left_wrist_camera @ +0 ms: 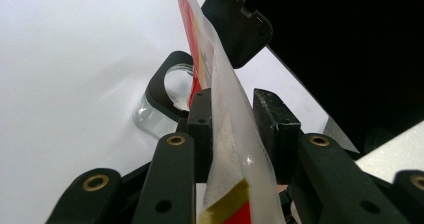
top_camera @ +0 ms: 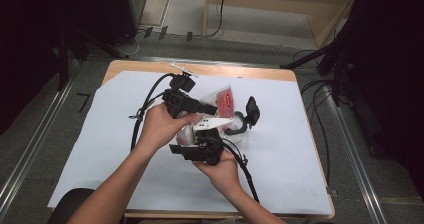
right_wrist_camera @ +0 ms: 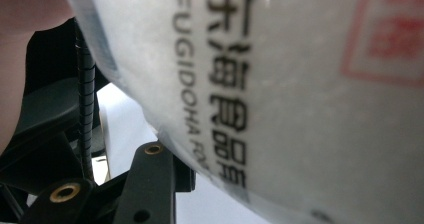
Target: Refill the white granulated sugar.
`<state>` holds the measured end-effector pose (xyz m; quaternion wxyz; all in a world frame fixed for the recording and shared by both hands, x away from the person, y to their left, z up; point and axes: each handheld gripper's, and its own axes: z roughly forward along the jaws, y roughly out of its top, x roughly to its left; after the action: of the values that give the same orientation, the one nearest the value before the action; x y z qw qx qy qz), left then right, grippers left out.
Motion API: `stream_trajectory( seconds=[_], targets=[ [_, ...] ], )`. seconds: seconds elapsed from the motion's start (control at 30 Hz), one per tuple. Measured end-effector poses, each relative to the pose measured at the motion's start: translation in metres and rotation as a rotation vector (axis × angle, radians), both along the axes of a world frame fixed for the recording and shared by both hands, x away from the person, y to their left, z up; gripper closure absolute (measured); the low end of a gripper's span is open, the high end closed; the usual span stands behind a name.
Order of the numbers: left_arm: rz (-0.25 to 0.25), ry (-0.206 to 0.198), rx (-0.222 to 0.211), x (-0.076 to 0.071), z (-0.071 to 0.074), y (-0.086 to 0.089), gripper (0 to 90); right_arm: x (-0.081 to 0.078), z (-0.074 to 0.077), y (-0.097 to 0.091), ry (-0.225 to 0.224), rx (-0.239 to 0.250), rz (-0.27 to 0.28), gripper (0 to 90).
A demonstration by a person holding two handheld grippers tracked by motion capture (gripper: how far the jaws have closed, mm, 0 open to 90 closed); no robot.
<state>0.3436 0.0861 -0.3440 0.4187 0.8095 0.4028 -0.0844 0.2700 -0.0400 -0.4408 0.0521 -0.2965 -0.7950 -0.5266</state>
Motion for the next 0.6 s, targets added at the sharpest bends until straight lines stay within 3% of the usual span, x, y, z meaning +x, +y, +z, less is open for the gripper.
stream_trajectory(
  seconds=[0.6],
  targets=[
    [0.008,-0.002,0.003,0.0005,0.0011,0.0017,69.9,0.0020,0.0014,-0.0001,0.012,0.009,0.015,61.8]
  ],
)
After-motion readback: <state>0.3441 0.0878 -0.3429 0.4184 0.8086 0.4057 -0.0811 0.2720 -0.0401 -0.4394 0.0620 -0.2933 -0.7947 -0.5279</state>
